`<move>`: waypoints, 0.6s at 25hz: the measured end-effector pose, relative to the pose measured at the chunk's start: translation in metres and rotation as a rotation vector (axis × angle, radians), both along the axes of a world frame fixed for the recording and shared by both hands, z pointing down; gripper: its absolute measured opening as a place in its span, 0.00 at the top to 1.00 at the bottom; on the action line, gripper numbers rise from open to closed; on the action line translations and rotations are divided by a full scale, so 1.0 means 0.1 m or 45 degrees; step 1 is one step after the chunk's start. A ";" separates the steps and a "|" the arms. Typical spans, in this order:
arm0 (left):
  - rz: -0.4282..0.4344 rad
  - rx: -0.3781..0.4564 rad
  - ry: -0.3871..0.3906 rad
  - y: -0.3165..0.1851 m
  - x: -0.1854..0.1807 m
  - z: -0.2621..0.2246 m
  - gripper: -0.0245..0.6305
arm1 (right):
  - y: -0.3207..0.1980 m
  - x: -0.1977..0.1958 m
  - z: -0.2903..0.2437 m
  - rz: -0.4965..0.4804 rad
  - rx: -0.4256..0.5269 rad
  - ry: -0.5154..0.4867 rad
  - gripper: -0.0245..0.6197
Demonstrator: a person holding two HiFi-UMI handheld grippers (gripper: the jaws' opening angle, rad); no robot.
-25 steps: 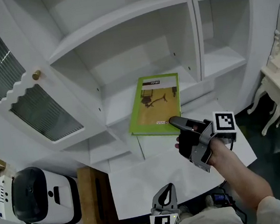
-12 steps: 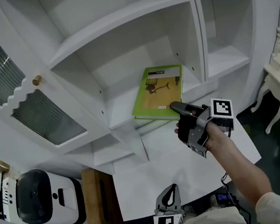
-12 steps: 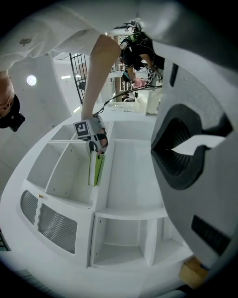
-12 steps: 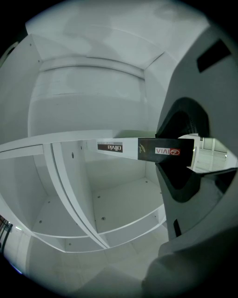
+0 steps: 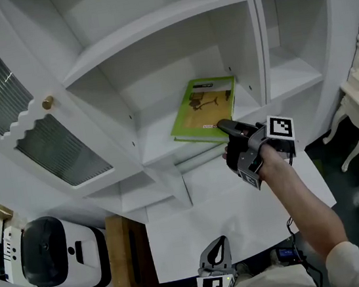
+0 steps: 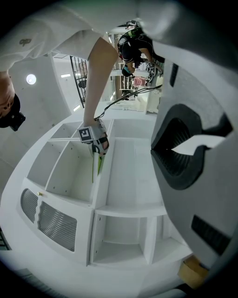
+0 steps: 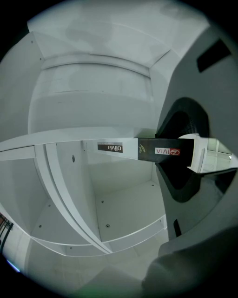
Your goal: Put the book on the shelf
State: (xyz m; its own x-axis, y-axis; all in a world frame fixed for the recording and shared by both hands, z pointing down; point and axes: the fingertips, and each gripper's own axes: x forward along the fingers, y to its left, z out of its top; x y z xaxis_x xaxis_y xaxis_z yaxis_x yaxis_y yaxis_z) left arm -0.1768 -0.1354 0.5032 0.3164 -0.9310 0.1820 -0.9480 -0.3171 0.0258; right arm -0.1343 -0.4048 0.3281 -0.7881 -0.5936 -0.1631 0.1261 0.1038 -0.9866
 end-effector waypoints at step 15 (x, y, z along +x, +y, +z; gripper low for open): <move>-0.007 0.006 -0.002 0.05 -0.02 -0.01 0.96 | -0.05 -0.01 -0.07 0.043 0.105 -0.010 0.69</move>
State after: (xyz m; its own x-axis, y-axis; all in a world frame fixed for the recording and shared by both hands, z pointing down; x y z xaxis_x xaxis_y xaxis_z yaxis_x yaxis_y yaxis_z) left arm -0.1783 -0.1301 0.5024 0.3111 -0.9336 0.1777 -0.9498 -0.3121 0.0230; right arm -0.1348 -0.4103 0.3206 -0.7666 -0.6039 -0.2185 0.1288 0.1887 -0.9736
